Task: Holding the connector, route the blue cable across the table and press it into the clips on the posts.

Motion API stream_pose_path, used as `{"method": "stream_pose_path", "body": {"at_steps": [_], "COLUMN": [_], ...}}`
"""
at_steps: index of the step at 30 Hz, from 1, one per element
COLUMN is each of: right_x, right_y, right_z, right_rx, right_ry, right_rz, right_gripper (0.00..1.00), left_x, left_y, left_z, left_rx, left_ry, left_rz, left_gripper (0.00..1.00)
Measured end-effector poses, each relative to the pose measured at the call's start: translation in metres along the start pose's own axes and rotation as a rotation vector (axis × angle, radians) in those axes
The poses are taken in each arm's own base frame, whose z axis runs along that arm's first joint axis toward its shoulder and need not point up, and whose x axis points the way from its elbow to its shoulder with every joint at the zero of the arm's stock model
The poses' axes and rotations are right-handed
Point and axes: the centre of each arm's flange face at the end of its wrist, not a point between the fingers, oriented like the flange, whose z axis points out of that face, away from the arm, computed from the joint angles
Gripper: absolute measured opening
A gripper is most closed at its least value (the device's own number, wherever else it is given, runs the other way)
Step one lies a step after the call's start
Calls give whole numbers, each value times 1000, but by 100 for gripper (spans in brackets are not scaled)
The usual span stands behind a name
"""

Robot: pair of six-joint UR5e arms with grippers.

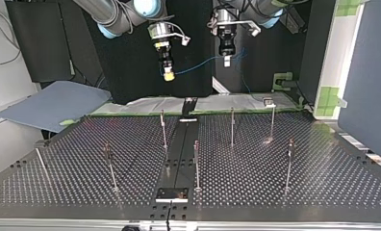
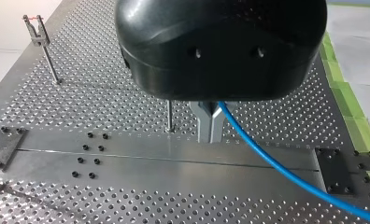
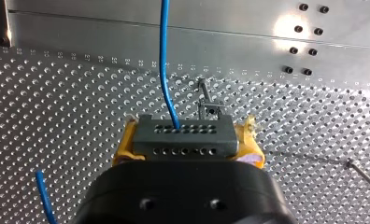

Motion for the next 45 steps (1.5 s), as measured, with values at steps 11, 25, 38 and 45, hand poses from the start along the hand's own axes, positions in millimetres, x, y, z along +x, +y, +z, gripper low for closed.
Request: {"method": "stream_pose_path", "body": {"at_steps": [11, 25, 38, 45], "right_x": [0, -36, -45, -45], "right_y": [0, -19, -21, -21], "right_z": [0, -19, -22, -22], "right_rx": [0, 46, 50, 50], "right_ry": [0, -102, -120, -120], "right_rz": [0, -31, -37, -37], "right_gripper": [0, 0, 0, 0], "left_x": [0, -2, -2, -2], "left_y": [0, -2, -2, -2], "left_z": [0, 1, 1, 1], "left_rx": [0, 5, 5, 5], "left_ry": [0, 26, 27, 27], "left_rz": [0, 18, 19, 19], "left_gripper": [0, 0, 0, 0]}}
